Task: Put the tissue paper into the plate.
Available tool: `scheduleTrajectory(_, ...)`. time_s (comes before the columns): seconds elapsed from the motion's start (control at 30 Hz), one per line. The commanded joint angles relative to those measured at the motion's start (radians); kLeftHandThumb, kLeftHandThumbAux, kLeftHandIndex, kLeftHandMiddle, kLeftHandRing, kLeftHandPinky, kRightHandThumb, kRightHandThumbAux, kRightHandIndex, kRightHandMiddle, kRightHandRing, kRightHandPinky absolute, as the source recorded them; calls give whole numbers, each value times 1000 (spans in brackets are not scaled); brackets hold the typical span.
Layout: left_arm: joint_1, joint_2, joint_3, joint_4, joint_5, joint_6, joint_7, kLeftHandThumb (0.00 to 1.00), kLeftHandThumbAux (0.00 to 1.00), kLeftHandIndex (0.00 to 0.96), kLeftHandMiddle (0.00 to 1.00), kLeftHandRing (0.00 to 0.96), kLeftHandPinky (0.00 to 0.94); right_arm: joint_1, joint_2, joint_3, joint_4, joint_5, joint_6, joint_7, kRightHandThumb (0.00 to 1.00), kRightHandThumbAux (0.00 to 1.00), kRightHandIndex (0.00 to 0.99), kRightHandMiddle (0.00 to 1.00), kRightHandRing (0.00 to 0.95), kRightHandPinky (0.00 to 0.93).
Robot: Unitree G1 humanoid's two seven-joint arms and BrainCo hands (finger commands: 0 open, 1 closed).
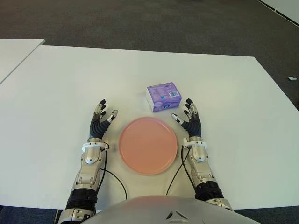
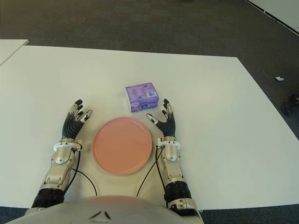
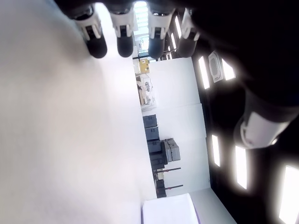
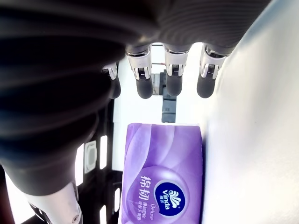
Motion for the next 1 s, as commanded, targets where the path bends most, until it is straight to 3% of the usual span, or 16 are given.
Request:
scheduleTrajectory(0.03,27,-7,-5,17,1,31,-3,0,552,0,0,0,0,90,-2,-6,95,2,73,2,0,772,0,0,0,0)
scheduleTrajectory(0.5,25,-10,-13,18,11,19,-1,0,548,0,0,0,0,92,-37,-26,47,11,90,17,6,749,0,0,0,0)
scheduleTrajectory(0.57,24,-9,-14,17,9,24,-6,0,543,0,0,0,0,163,-53,-50,-289,1,218,26,35,748,0,0,0,0)
scheduleTrajectory(0.67,22,-8,-14,20,6,27,-10,0,539,0,0,0,0,175,-62,-97,-595,-61,344,3,96,730,0,1,0,0)
scheduleTrajectory(0.83,17,-9,-11,30,2,25,-15,0,536,0,0,0,0,74,-93,-158,-722,-199,376,-68,204,659,1,6,0,0)
scheduleTrajectory(0.93,13,-11,-11,36,2,23,-12,0,539,0,0,0,0,43,-110,-171,-756,-222,397,-70,246,623,6,6,0,0)
scheduleTrajectory(1.0,10,-12,-11,46,12,8,1,0,543,0,0,0,0,-18,-149,-187,-779,-231,412,-51,269,597,13,3,0,0)
